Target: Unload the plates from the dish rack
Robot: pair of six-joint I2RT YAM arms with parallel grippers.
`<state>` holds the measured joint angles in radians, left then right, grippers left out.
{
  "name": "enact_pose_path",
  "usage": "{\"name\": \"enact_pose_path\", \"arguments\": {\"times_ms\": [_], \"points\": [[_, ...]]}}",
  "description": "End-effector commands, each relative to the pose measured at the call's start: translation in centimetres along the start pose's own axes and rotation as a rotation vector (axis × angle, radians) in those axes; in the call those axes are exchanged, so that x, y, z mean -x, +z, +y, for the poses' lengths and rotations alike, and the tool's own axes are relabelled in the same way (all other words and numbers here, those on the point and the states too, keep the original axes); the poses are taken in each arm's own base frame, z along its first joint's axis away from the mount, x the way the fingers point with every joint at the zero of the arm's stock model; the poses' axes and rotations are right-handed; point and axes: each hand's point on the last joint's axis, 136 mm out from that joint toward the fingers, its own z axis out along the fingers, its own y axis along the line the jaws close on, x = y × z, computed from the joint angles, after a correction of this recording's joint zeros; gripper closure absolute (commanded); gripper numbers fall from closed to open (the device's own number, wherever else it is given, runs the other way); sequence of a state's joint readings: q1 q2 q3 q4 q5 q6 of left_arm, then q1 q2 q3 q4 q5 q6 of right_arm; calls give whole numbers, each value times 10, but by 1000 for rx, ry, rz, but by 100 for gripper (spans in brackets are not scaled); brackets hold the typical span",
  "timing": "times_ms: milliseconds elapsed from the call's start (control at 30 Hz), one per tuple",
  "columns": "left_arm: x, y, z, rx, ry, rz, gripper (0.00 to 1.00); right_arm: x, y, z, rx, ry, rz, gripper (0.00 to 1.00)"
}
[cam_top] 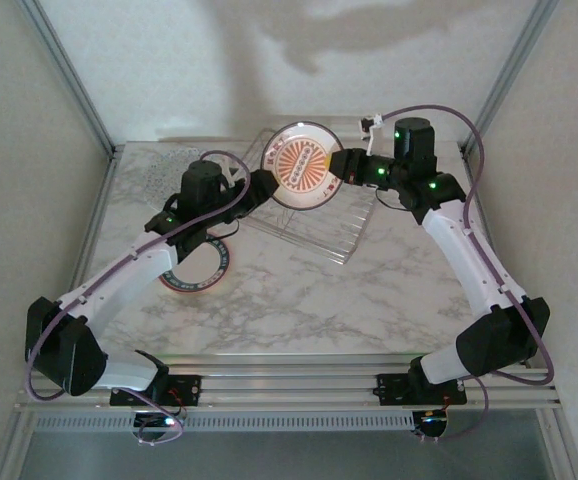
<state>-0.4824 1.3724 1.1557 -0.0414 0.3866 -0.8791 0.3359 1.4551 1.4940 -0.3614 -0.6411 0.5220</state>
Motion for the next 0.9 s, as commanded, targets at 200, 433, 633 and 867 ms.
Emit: {"name": "enact_pose_path", "arguments": {"times_ms": [200,433,633,867], "points": [[3,0,-22,-95,-16,-4,50,12,-4,16,146,164,2,100],[2,3,-25,-112,-26,4,61,8,6,13,185,248,44,100],[2,4,-28,-129,-35,6,70,2,11,10,197,290,81,100],[2,4,-32,-140,-39,8,100,-1,13,5,187,307,86,100]]}}
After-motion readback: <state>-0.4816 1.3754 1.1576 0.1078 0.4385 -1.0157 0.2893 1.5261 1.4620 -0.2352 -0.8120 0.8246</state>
